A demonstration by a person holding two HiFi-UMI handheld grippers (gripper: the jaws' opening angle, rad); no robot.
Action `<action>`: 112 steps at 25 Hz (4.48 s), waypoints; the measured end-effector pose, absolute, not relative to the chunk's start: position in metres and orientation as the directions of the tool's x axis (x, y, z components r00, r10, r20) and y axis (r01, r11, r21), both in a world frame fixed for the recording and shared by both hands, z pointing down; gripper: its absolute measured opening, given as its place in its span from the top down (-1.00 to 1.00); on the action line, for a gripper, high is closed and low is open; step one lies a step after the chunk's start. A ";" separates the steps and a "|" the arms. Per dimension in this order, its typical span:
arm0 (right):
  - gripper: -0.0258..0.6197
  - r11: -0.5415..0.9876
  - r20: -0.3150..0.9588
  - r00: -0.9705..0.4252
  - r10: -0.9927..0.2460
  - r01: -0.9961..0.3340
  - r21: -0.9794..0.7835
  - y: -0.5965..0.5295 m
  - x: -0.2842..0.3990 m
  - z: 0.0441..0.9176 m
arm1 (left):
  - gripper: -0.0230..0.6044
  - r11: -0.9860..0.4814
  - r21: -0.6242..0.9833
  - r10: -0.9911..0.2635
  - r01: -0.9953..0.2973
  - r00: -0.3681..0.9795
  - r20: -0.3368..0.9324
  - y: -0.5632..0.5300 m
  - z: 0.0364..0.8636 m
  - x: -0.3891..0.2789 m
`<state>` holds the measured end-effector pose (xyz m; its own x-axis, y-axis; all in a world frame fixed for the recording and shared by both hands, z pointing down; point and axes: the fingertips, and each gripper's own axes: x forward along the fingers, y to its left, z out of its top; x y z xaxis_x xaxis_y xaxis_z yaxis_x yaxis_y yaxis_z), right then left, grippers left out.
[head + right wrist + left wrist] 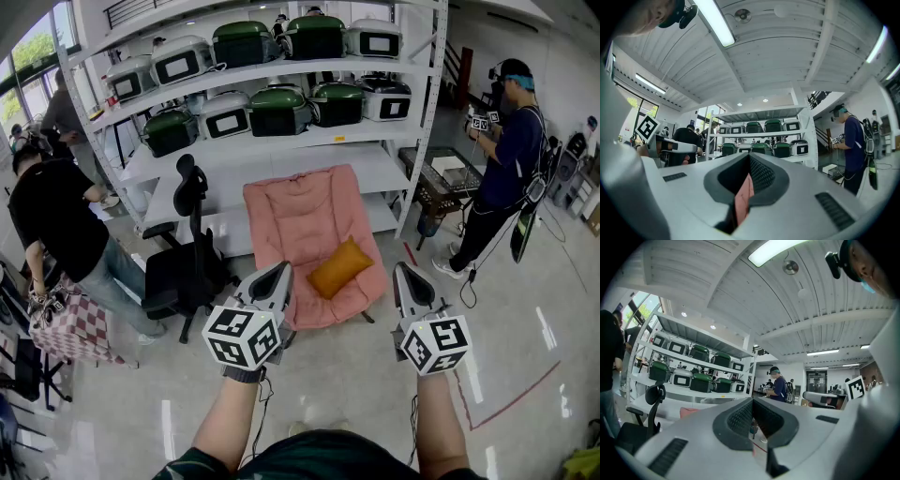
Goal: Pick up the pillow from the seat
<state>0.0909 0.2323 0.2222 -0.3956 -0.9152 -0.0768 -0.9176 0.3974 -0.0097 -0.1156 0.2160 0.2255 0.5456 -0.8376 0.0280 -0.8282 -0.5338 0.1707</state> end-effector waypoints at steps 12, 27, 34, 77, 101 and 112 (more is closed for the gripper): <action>0.91 0.399 -0.053 -0.398 -0.916 -0.917 -0.017 0.225 0.113 0.230 | 0.91 -0.530 0.159 -0.840 -0.833 0.541 0.031 0.213 0.225 -0.092; 0.91 0.435 -0.059 -0.432 -0.900 -0.900 -0.042 0.207 0.155 0.233 | 0.91 -0.462 0.130 -0.882 -0.877 0.470 0.036 0.203 0.227 -0.065; 0.91 0.439 -0.032 -0.438 -0.899 -0.898 -0.038 0.194 0.162 0.246 | 0.91 -0.443 0.144 -0.891 -0.885 0.453 0.043 0.194 0.236 -0.058; 0.91 0.331 0.239 -0.331 -0.913 -0.943 -0.043 -0.137 0.078 0.388 | 0.91 -0.567 0.203 -0.799 -0.798 0.593 0.102 -0.145 0.333 -0.125; 0.70 0.430 0.562 -0.457 -0.689 -0.883 -0.190 -0.335 0.141 0.643 | 0.91 -0.490 0.221 -0.801 -0.843 0.536 0.268 -0.335 0.472 -0.038; 0.59 0.486 0.672 -0.499 -0.547 -0.843 -0.230 -0.379 0.134 0.766 | 0.91 -0.458 0.242 -0.782 -0.856 0.517 0.349 -0.376 0.539 -0.025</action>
<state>0.1340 -0.3793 0.7662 -0.4994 -0.5473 0.6716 -0.8429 0.4863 -0.2305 -0.0250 -0.3757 0.5387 0.5169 -0.7815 0.3494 -0.8556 -0.4577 0.2420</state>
